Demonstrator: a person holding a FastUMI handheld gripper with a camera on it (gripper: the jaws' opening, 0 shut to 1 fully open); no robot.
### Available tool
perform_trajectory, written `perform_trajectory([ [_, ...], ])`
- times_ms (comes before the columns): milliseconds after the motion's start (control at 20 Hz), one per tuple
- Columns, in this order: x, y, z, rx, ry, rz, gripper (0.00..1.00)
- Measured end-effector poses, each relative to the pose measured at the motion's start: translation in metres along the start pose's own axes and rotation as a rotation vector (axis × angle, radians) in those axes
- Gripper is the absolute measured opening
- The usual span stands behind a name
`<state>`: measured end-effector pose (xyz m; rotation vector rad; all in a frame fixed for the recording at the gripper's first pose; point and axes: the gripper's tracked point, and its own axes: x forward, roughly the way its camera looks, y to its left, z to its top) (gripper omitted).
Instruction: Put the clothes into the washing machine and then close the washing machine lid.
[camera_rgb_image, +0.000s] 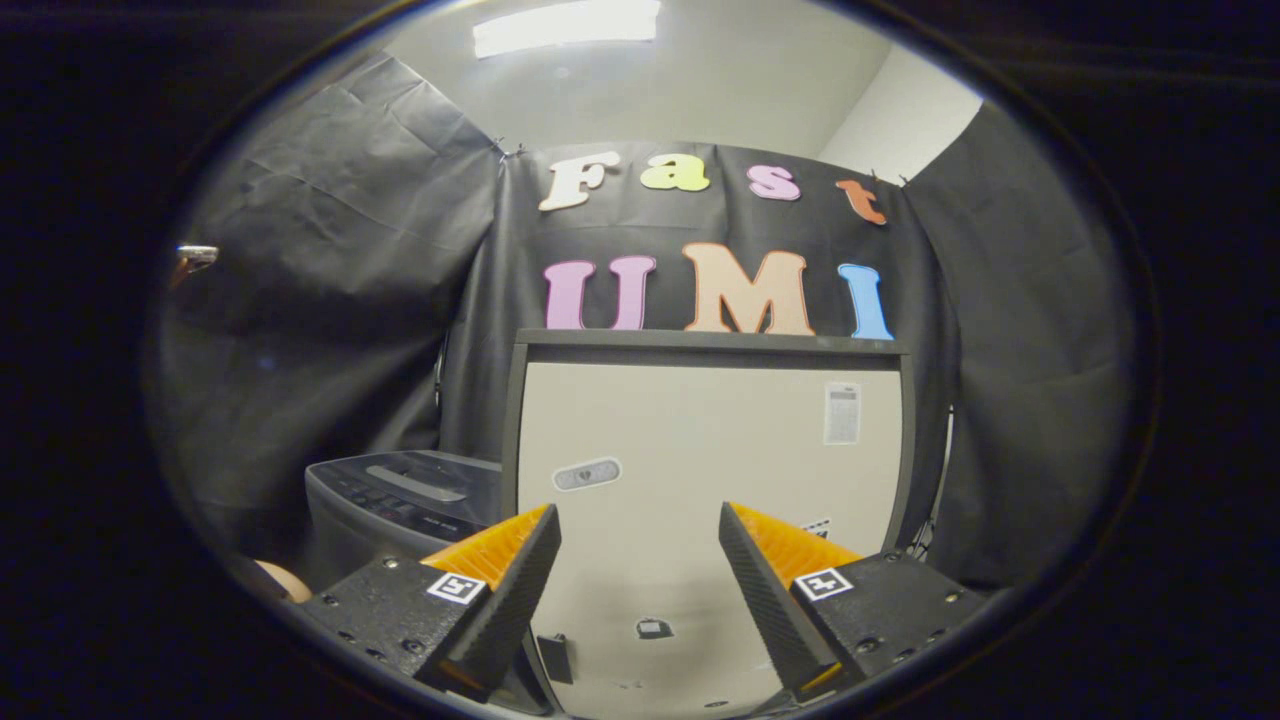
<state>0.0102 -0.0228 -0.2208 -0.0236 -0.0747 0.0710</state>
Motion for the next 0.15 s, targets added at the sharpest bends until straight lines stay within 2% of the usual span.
perform_trajectory([
  [150, 0.0098, 0.0064, -0.0013, 0.005, 0.001, -0.005, 0.96],
])
